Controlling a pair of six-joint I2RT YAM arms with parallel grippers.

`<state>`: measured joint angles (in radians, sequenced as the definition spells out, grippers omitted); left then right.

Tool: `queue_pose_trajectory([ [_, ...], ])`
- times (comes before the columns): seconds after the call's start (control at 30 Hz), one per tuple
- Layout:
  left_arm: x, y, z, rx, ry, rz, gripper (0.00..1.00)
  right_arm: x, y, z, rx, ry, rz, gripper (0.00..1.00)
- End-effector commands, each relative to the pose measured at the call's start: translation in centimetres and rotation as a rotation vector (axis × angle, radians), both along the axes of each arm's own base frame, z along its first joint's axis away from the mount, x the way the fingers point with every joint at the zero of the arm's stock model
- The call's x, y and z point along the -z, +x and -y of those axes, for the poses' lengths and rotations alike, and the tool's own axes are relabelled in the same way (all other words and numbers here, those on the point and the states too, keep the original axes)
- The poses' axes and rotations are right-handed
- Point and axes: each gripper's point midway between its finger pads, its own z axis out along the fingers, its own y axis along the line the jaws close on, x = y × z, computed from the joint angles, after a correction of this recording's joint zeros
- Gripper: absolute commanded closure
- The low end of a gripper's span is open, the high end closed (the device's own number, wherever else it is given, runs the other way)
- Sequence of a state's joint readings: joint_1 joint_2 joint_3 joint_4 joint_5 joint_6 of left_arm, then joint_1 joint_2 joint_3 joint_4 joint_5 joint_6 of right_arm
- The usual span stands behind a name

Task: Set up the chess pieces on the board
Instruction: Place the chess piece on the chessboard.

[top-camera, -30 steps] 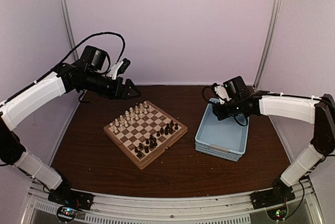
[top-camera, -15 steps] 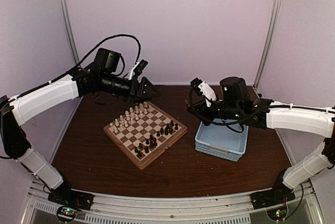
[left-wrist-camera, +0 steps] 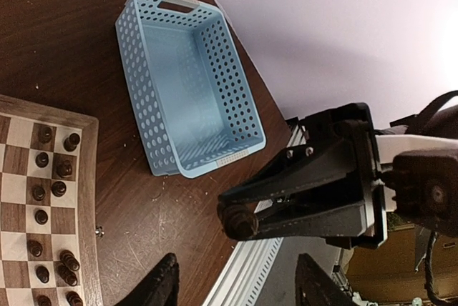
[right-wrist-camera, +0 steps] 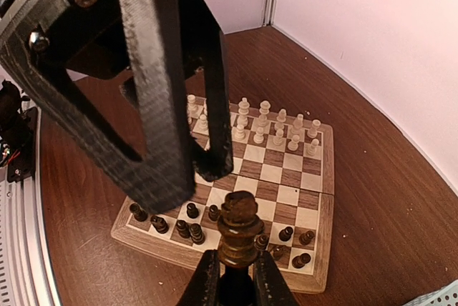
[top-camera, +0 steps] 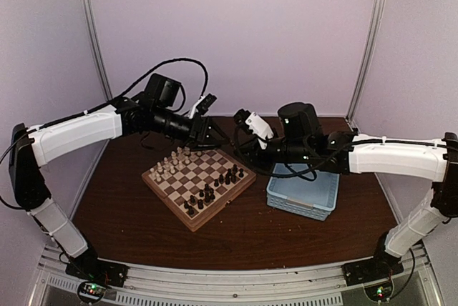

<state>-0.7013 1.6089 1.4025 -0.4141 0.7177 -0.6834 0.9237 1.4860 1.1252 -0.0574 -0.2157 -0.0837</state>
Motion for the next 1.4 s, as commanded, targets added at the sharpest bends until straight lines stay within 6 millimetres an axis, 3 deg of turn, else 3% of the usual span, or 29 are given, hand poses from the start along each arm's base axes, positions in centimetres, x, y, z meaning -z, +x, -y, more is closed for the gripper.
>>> queue_pose_trajectory([
  [0.0, -1.1, 0.0, 1.3, 0.034, -0.043, 0.016, 0.45, -0.6, -0.3, -1.1, -0.011, -0.033, 0.039, 0.86],
  [0.17, -0.4, 0.0, 1.5, 0.039, -0.03, -0.007, 0.46, -0.6, -0.6, -1.9, -0.026, -0.053, 0.052, 0.86],
  [0.3, -0.3, -0.1, 1.6, 0.046, -0.03, -0.011, 0.56, -0.4, -0.7, -2.2, -0.03, -0.064, 0.056, 0.86],
  [0.5, 0.0, -0.1, 1.7, 0.049, -0.025, -0.021, 0.78, 0.0, -0.5, -2.3, -0.021, -0.081, 0.058, 0.84],
  [0.6, 0.2, -0.1, 1.7, 0.051, -0.023, -0.023, 0.82, 0.2, -0.3, -2.2, -0.01, -0.087, 0.06, 0.84],
  [0.67, 0.3, -0.1, 1.7, 0.051, -0.016, -0.027, 0.83, 0.2, -0.1, -2.1, 0.004, -0.09, 0.065, 0.84],
  [0.77, 0.7, -0.1, 1.6, 0.049, 0.002, -0.031, 0.65, 0.3, 0.1, -2.0, 0.016, -0.091, 0.067, 0.84],
  [0.83, 0.9, -0.2, 1.7, 0.054, 0.013, -0.032, 0.63, 0.4, 0.1, -2.0, 0.016, -0.092, 0.065, 0.84],
  [1.13, 1.2, -0.4, 1.9, 0.066, 0.019, -0.034, 0.83, 0.3, 0.1, -2.0, 0.018, -0.089, 0.065, 0.82],
  [1.23, 1.3, -0.4, 1.9, 0.064, 0.03, -0.03, 0.86, 0.3, 0.1, -1.9, 0.022, -0.086, 0.066, 0.78],
  [1.37, 1.6, 0.1, 1.2, 0.041, 0.081, 0.014, 0.86, 0.0, 0.2, -1.4, 0.044, -0.068, 0.079, 0.57],
])
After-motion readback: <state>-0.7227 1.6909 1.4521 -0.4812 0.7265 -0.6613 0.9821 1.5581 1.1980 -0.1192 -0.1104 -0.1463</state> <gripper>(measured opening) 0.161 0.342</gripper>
